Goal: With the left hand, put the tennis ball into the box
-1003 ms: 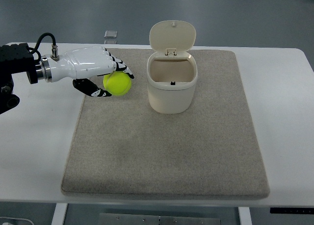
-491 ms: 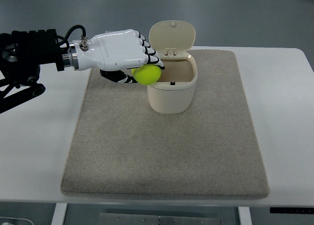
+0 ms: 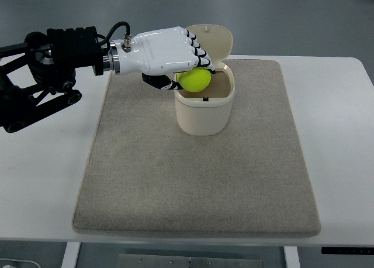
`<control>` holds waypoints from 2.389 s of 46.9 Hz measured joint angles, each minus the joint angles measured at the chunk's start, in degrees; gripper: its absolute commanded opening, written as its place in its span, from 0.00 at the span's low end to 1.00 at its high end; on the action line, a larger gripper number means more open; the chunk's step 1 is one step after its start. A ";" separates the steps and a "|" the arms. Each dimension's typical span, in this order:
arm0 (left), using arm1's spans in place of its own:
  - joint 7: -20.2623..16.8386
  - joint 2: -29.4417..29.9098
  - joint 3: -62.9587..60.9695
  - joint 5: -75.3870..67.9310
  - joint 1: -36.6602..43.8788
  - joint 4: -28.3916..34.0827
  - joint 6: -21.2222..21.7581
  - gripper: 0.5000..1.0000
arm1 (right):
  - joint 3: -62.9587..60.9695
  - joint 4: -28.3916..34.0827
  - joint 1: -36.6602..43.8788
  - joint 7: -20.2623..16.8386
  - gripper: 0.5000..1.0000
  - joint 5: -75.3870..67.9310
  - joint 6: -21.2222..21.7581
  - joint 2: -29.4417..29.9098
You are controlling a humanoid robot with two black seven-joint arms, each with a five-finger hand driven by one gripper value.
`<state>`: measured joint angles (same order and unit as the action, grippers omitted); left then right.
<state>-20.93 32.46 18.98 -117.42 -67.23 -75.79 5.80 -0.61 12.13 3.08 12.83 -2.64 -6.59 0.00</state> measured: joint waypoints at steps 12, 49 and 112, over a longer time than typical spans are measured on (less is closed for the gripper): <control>0.02 -0.74 0.00 0.05 0.51 1.00 0.00 0.70 | -0.01 0.00 0.00 0.00 0.88 0.00 0.00 0.00; -3.00 10.36 -2.69 8.02 0.95 -6.43 -1.72 1.00 | -0.01 0.00 -0.01 0.01 0.88 0.00 0.00 0.00; 11.61 3.31 -4.45 122.85 10.72 25.74 -31.93 1.00 | -0.01 0.00 0.01 0.00 0.88 0.00 0.00 0.00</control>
<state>-9.33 35.78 14.53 5.43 -56.51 -50.05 -26.13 -0.62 12.13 3.09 12.83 -2.64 -6.59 0.00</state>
